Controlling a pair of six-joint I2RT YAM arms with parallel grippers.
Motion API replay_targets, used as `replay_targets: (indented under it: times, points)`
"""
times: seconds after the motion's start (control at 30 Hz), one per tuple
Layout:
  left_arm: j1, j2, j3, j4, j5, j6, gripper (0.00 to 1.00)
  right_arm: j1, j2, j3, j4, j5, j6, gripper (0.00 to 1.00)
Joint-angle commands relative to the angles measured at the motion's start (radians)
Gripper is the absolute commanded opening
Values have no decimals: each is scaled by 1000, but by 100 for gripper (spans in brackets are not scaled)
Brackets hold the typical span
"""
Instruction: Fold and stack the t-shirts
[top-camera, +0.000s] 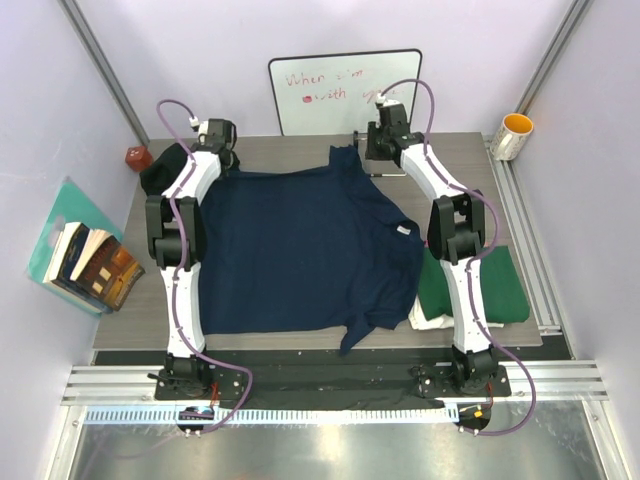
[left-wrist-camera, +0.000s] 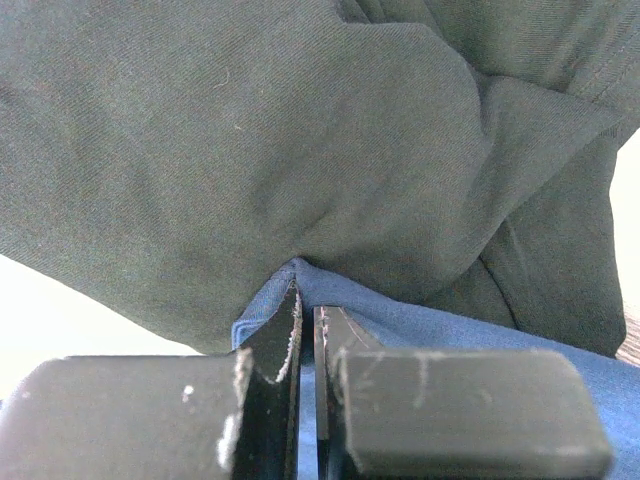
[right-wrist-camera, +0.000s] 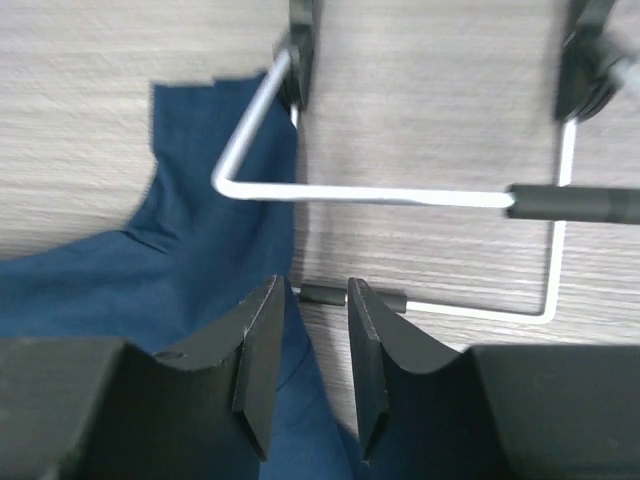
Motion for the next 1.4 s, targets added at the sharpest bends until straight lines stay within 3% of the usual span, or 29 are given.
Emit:
replay_targets:
  times: [0.0, 0.17, 0.37, 0.8, 1.37]
  points:
    - [12, -38, -4, 20, -3, -5, 0, -2, -156, 19, 37, -14, -7, 38]
    - [13, -56, -24, 20, 0, -8, 0, 21, -127, 22, 34, -62, 11, 39]
    - [12, -79, -71, 23, -1, -12, 0, 69, -35, 43, 46, -131, 53, 34]
    - [12, -122, -177, 31, 14, -29, 0, 101, 86, 125, 56, -77, 40, 37]
    - [12, -99, -162, 36, 35, -28, 0, 99, -10, 67, 39, -56, 14, 34]
